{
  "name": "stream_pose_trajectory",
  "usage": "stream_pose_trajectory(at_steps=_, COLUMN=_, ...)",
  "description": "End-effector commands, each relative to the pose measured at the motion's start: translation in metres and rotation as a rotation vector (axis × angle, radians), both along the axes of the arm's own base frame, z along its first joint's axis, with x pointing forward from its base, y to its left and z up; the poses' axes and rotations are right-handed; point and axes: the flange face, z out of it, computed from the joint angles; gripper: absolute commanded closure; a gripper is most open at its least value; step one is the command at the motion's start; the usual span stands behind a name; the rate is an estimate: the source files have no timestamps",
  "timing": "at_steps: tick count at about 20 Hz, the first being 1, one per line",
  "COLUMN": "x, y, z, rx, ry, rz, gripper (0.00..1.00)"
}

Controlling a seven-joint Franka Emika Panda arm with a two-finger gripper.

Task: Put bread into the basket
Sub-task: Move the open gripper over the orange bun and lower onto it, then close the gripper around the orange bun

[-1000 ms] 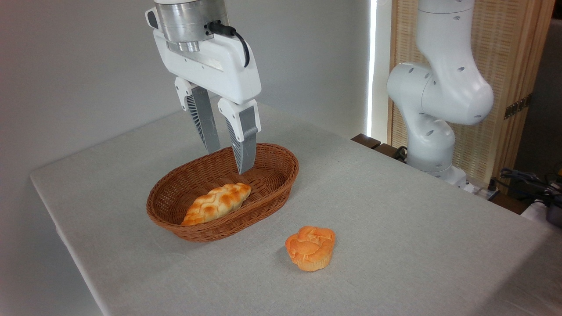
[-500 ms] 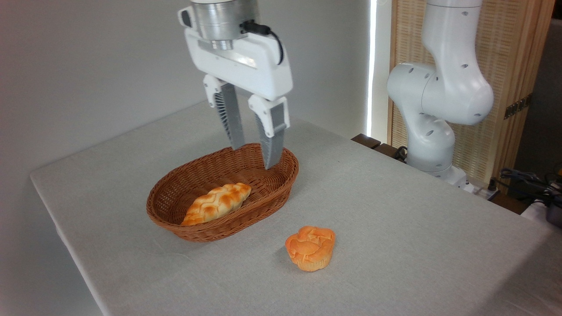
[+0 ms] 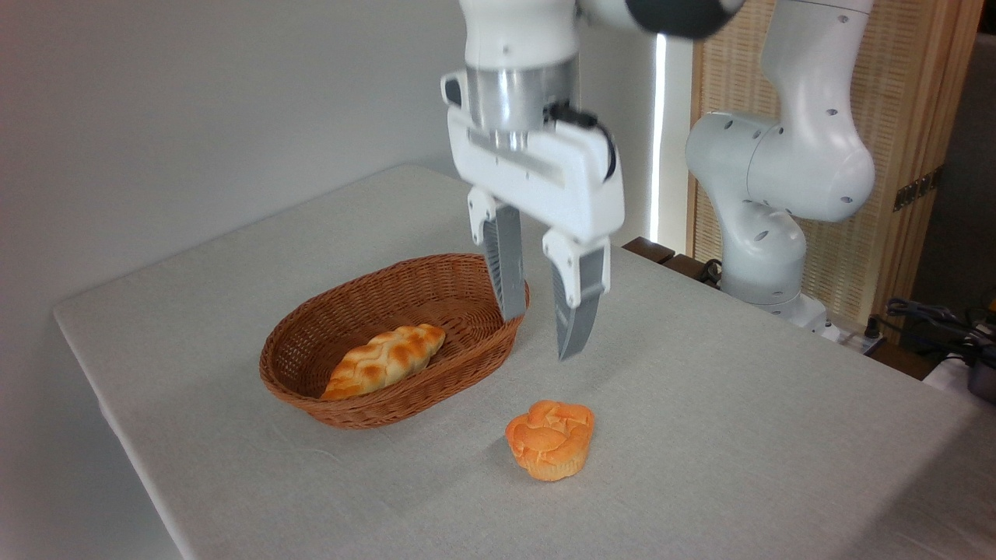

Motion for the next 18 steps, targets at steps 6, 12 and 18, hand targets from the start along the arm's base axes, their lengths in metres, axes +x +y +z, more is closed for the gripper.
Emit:
stream_pose_trajectory(at_steps=6, x=-0.008, y=-0.006, z=-0.076, rx=0.020, ry=-0.004, rz=-0.165, gripper=0.00)
stream_pose_trajectory(at_steps=12, x=-0.007, y=-0.005, z=-0.100, rx=0.097, ry=-0.017, rz=-0.291, gripper=0.00)
stream_pose_trajectory(at_steps=18, x=-0.009, y=-0.010, z=-0.127, rx=0.104, ry=-0.038, rz=-0.313, gripper=0.10)
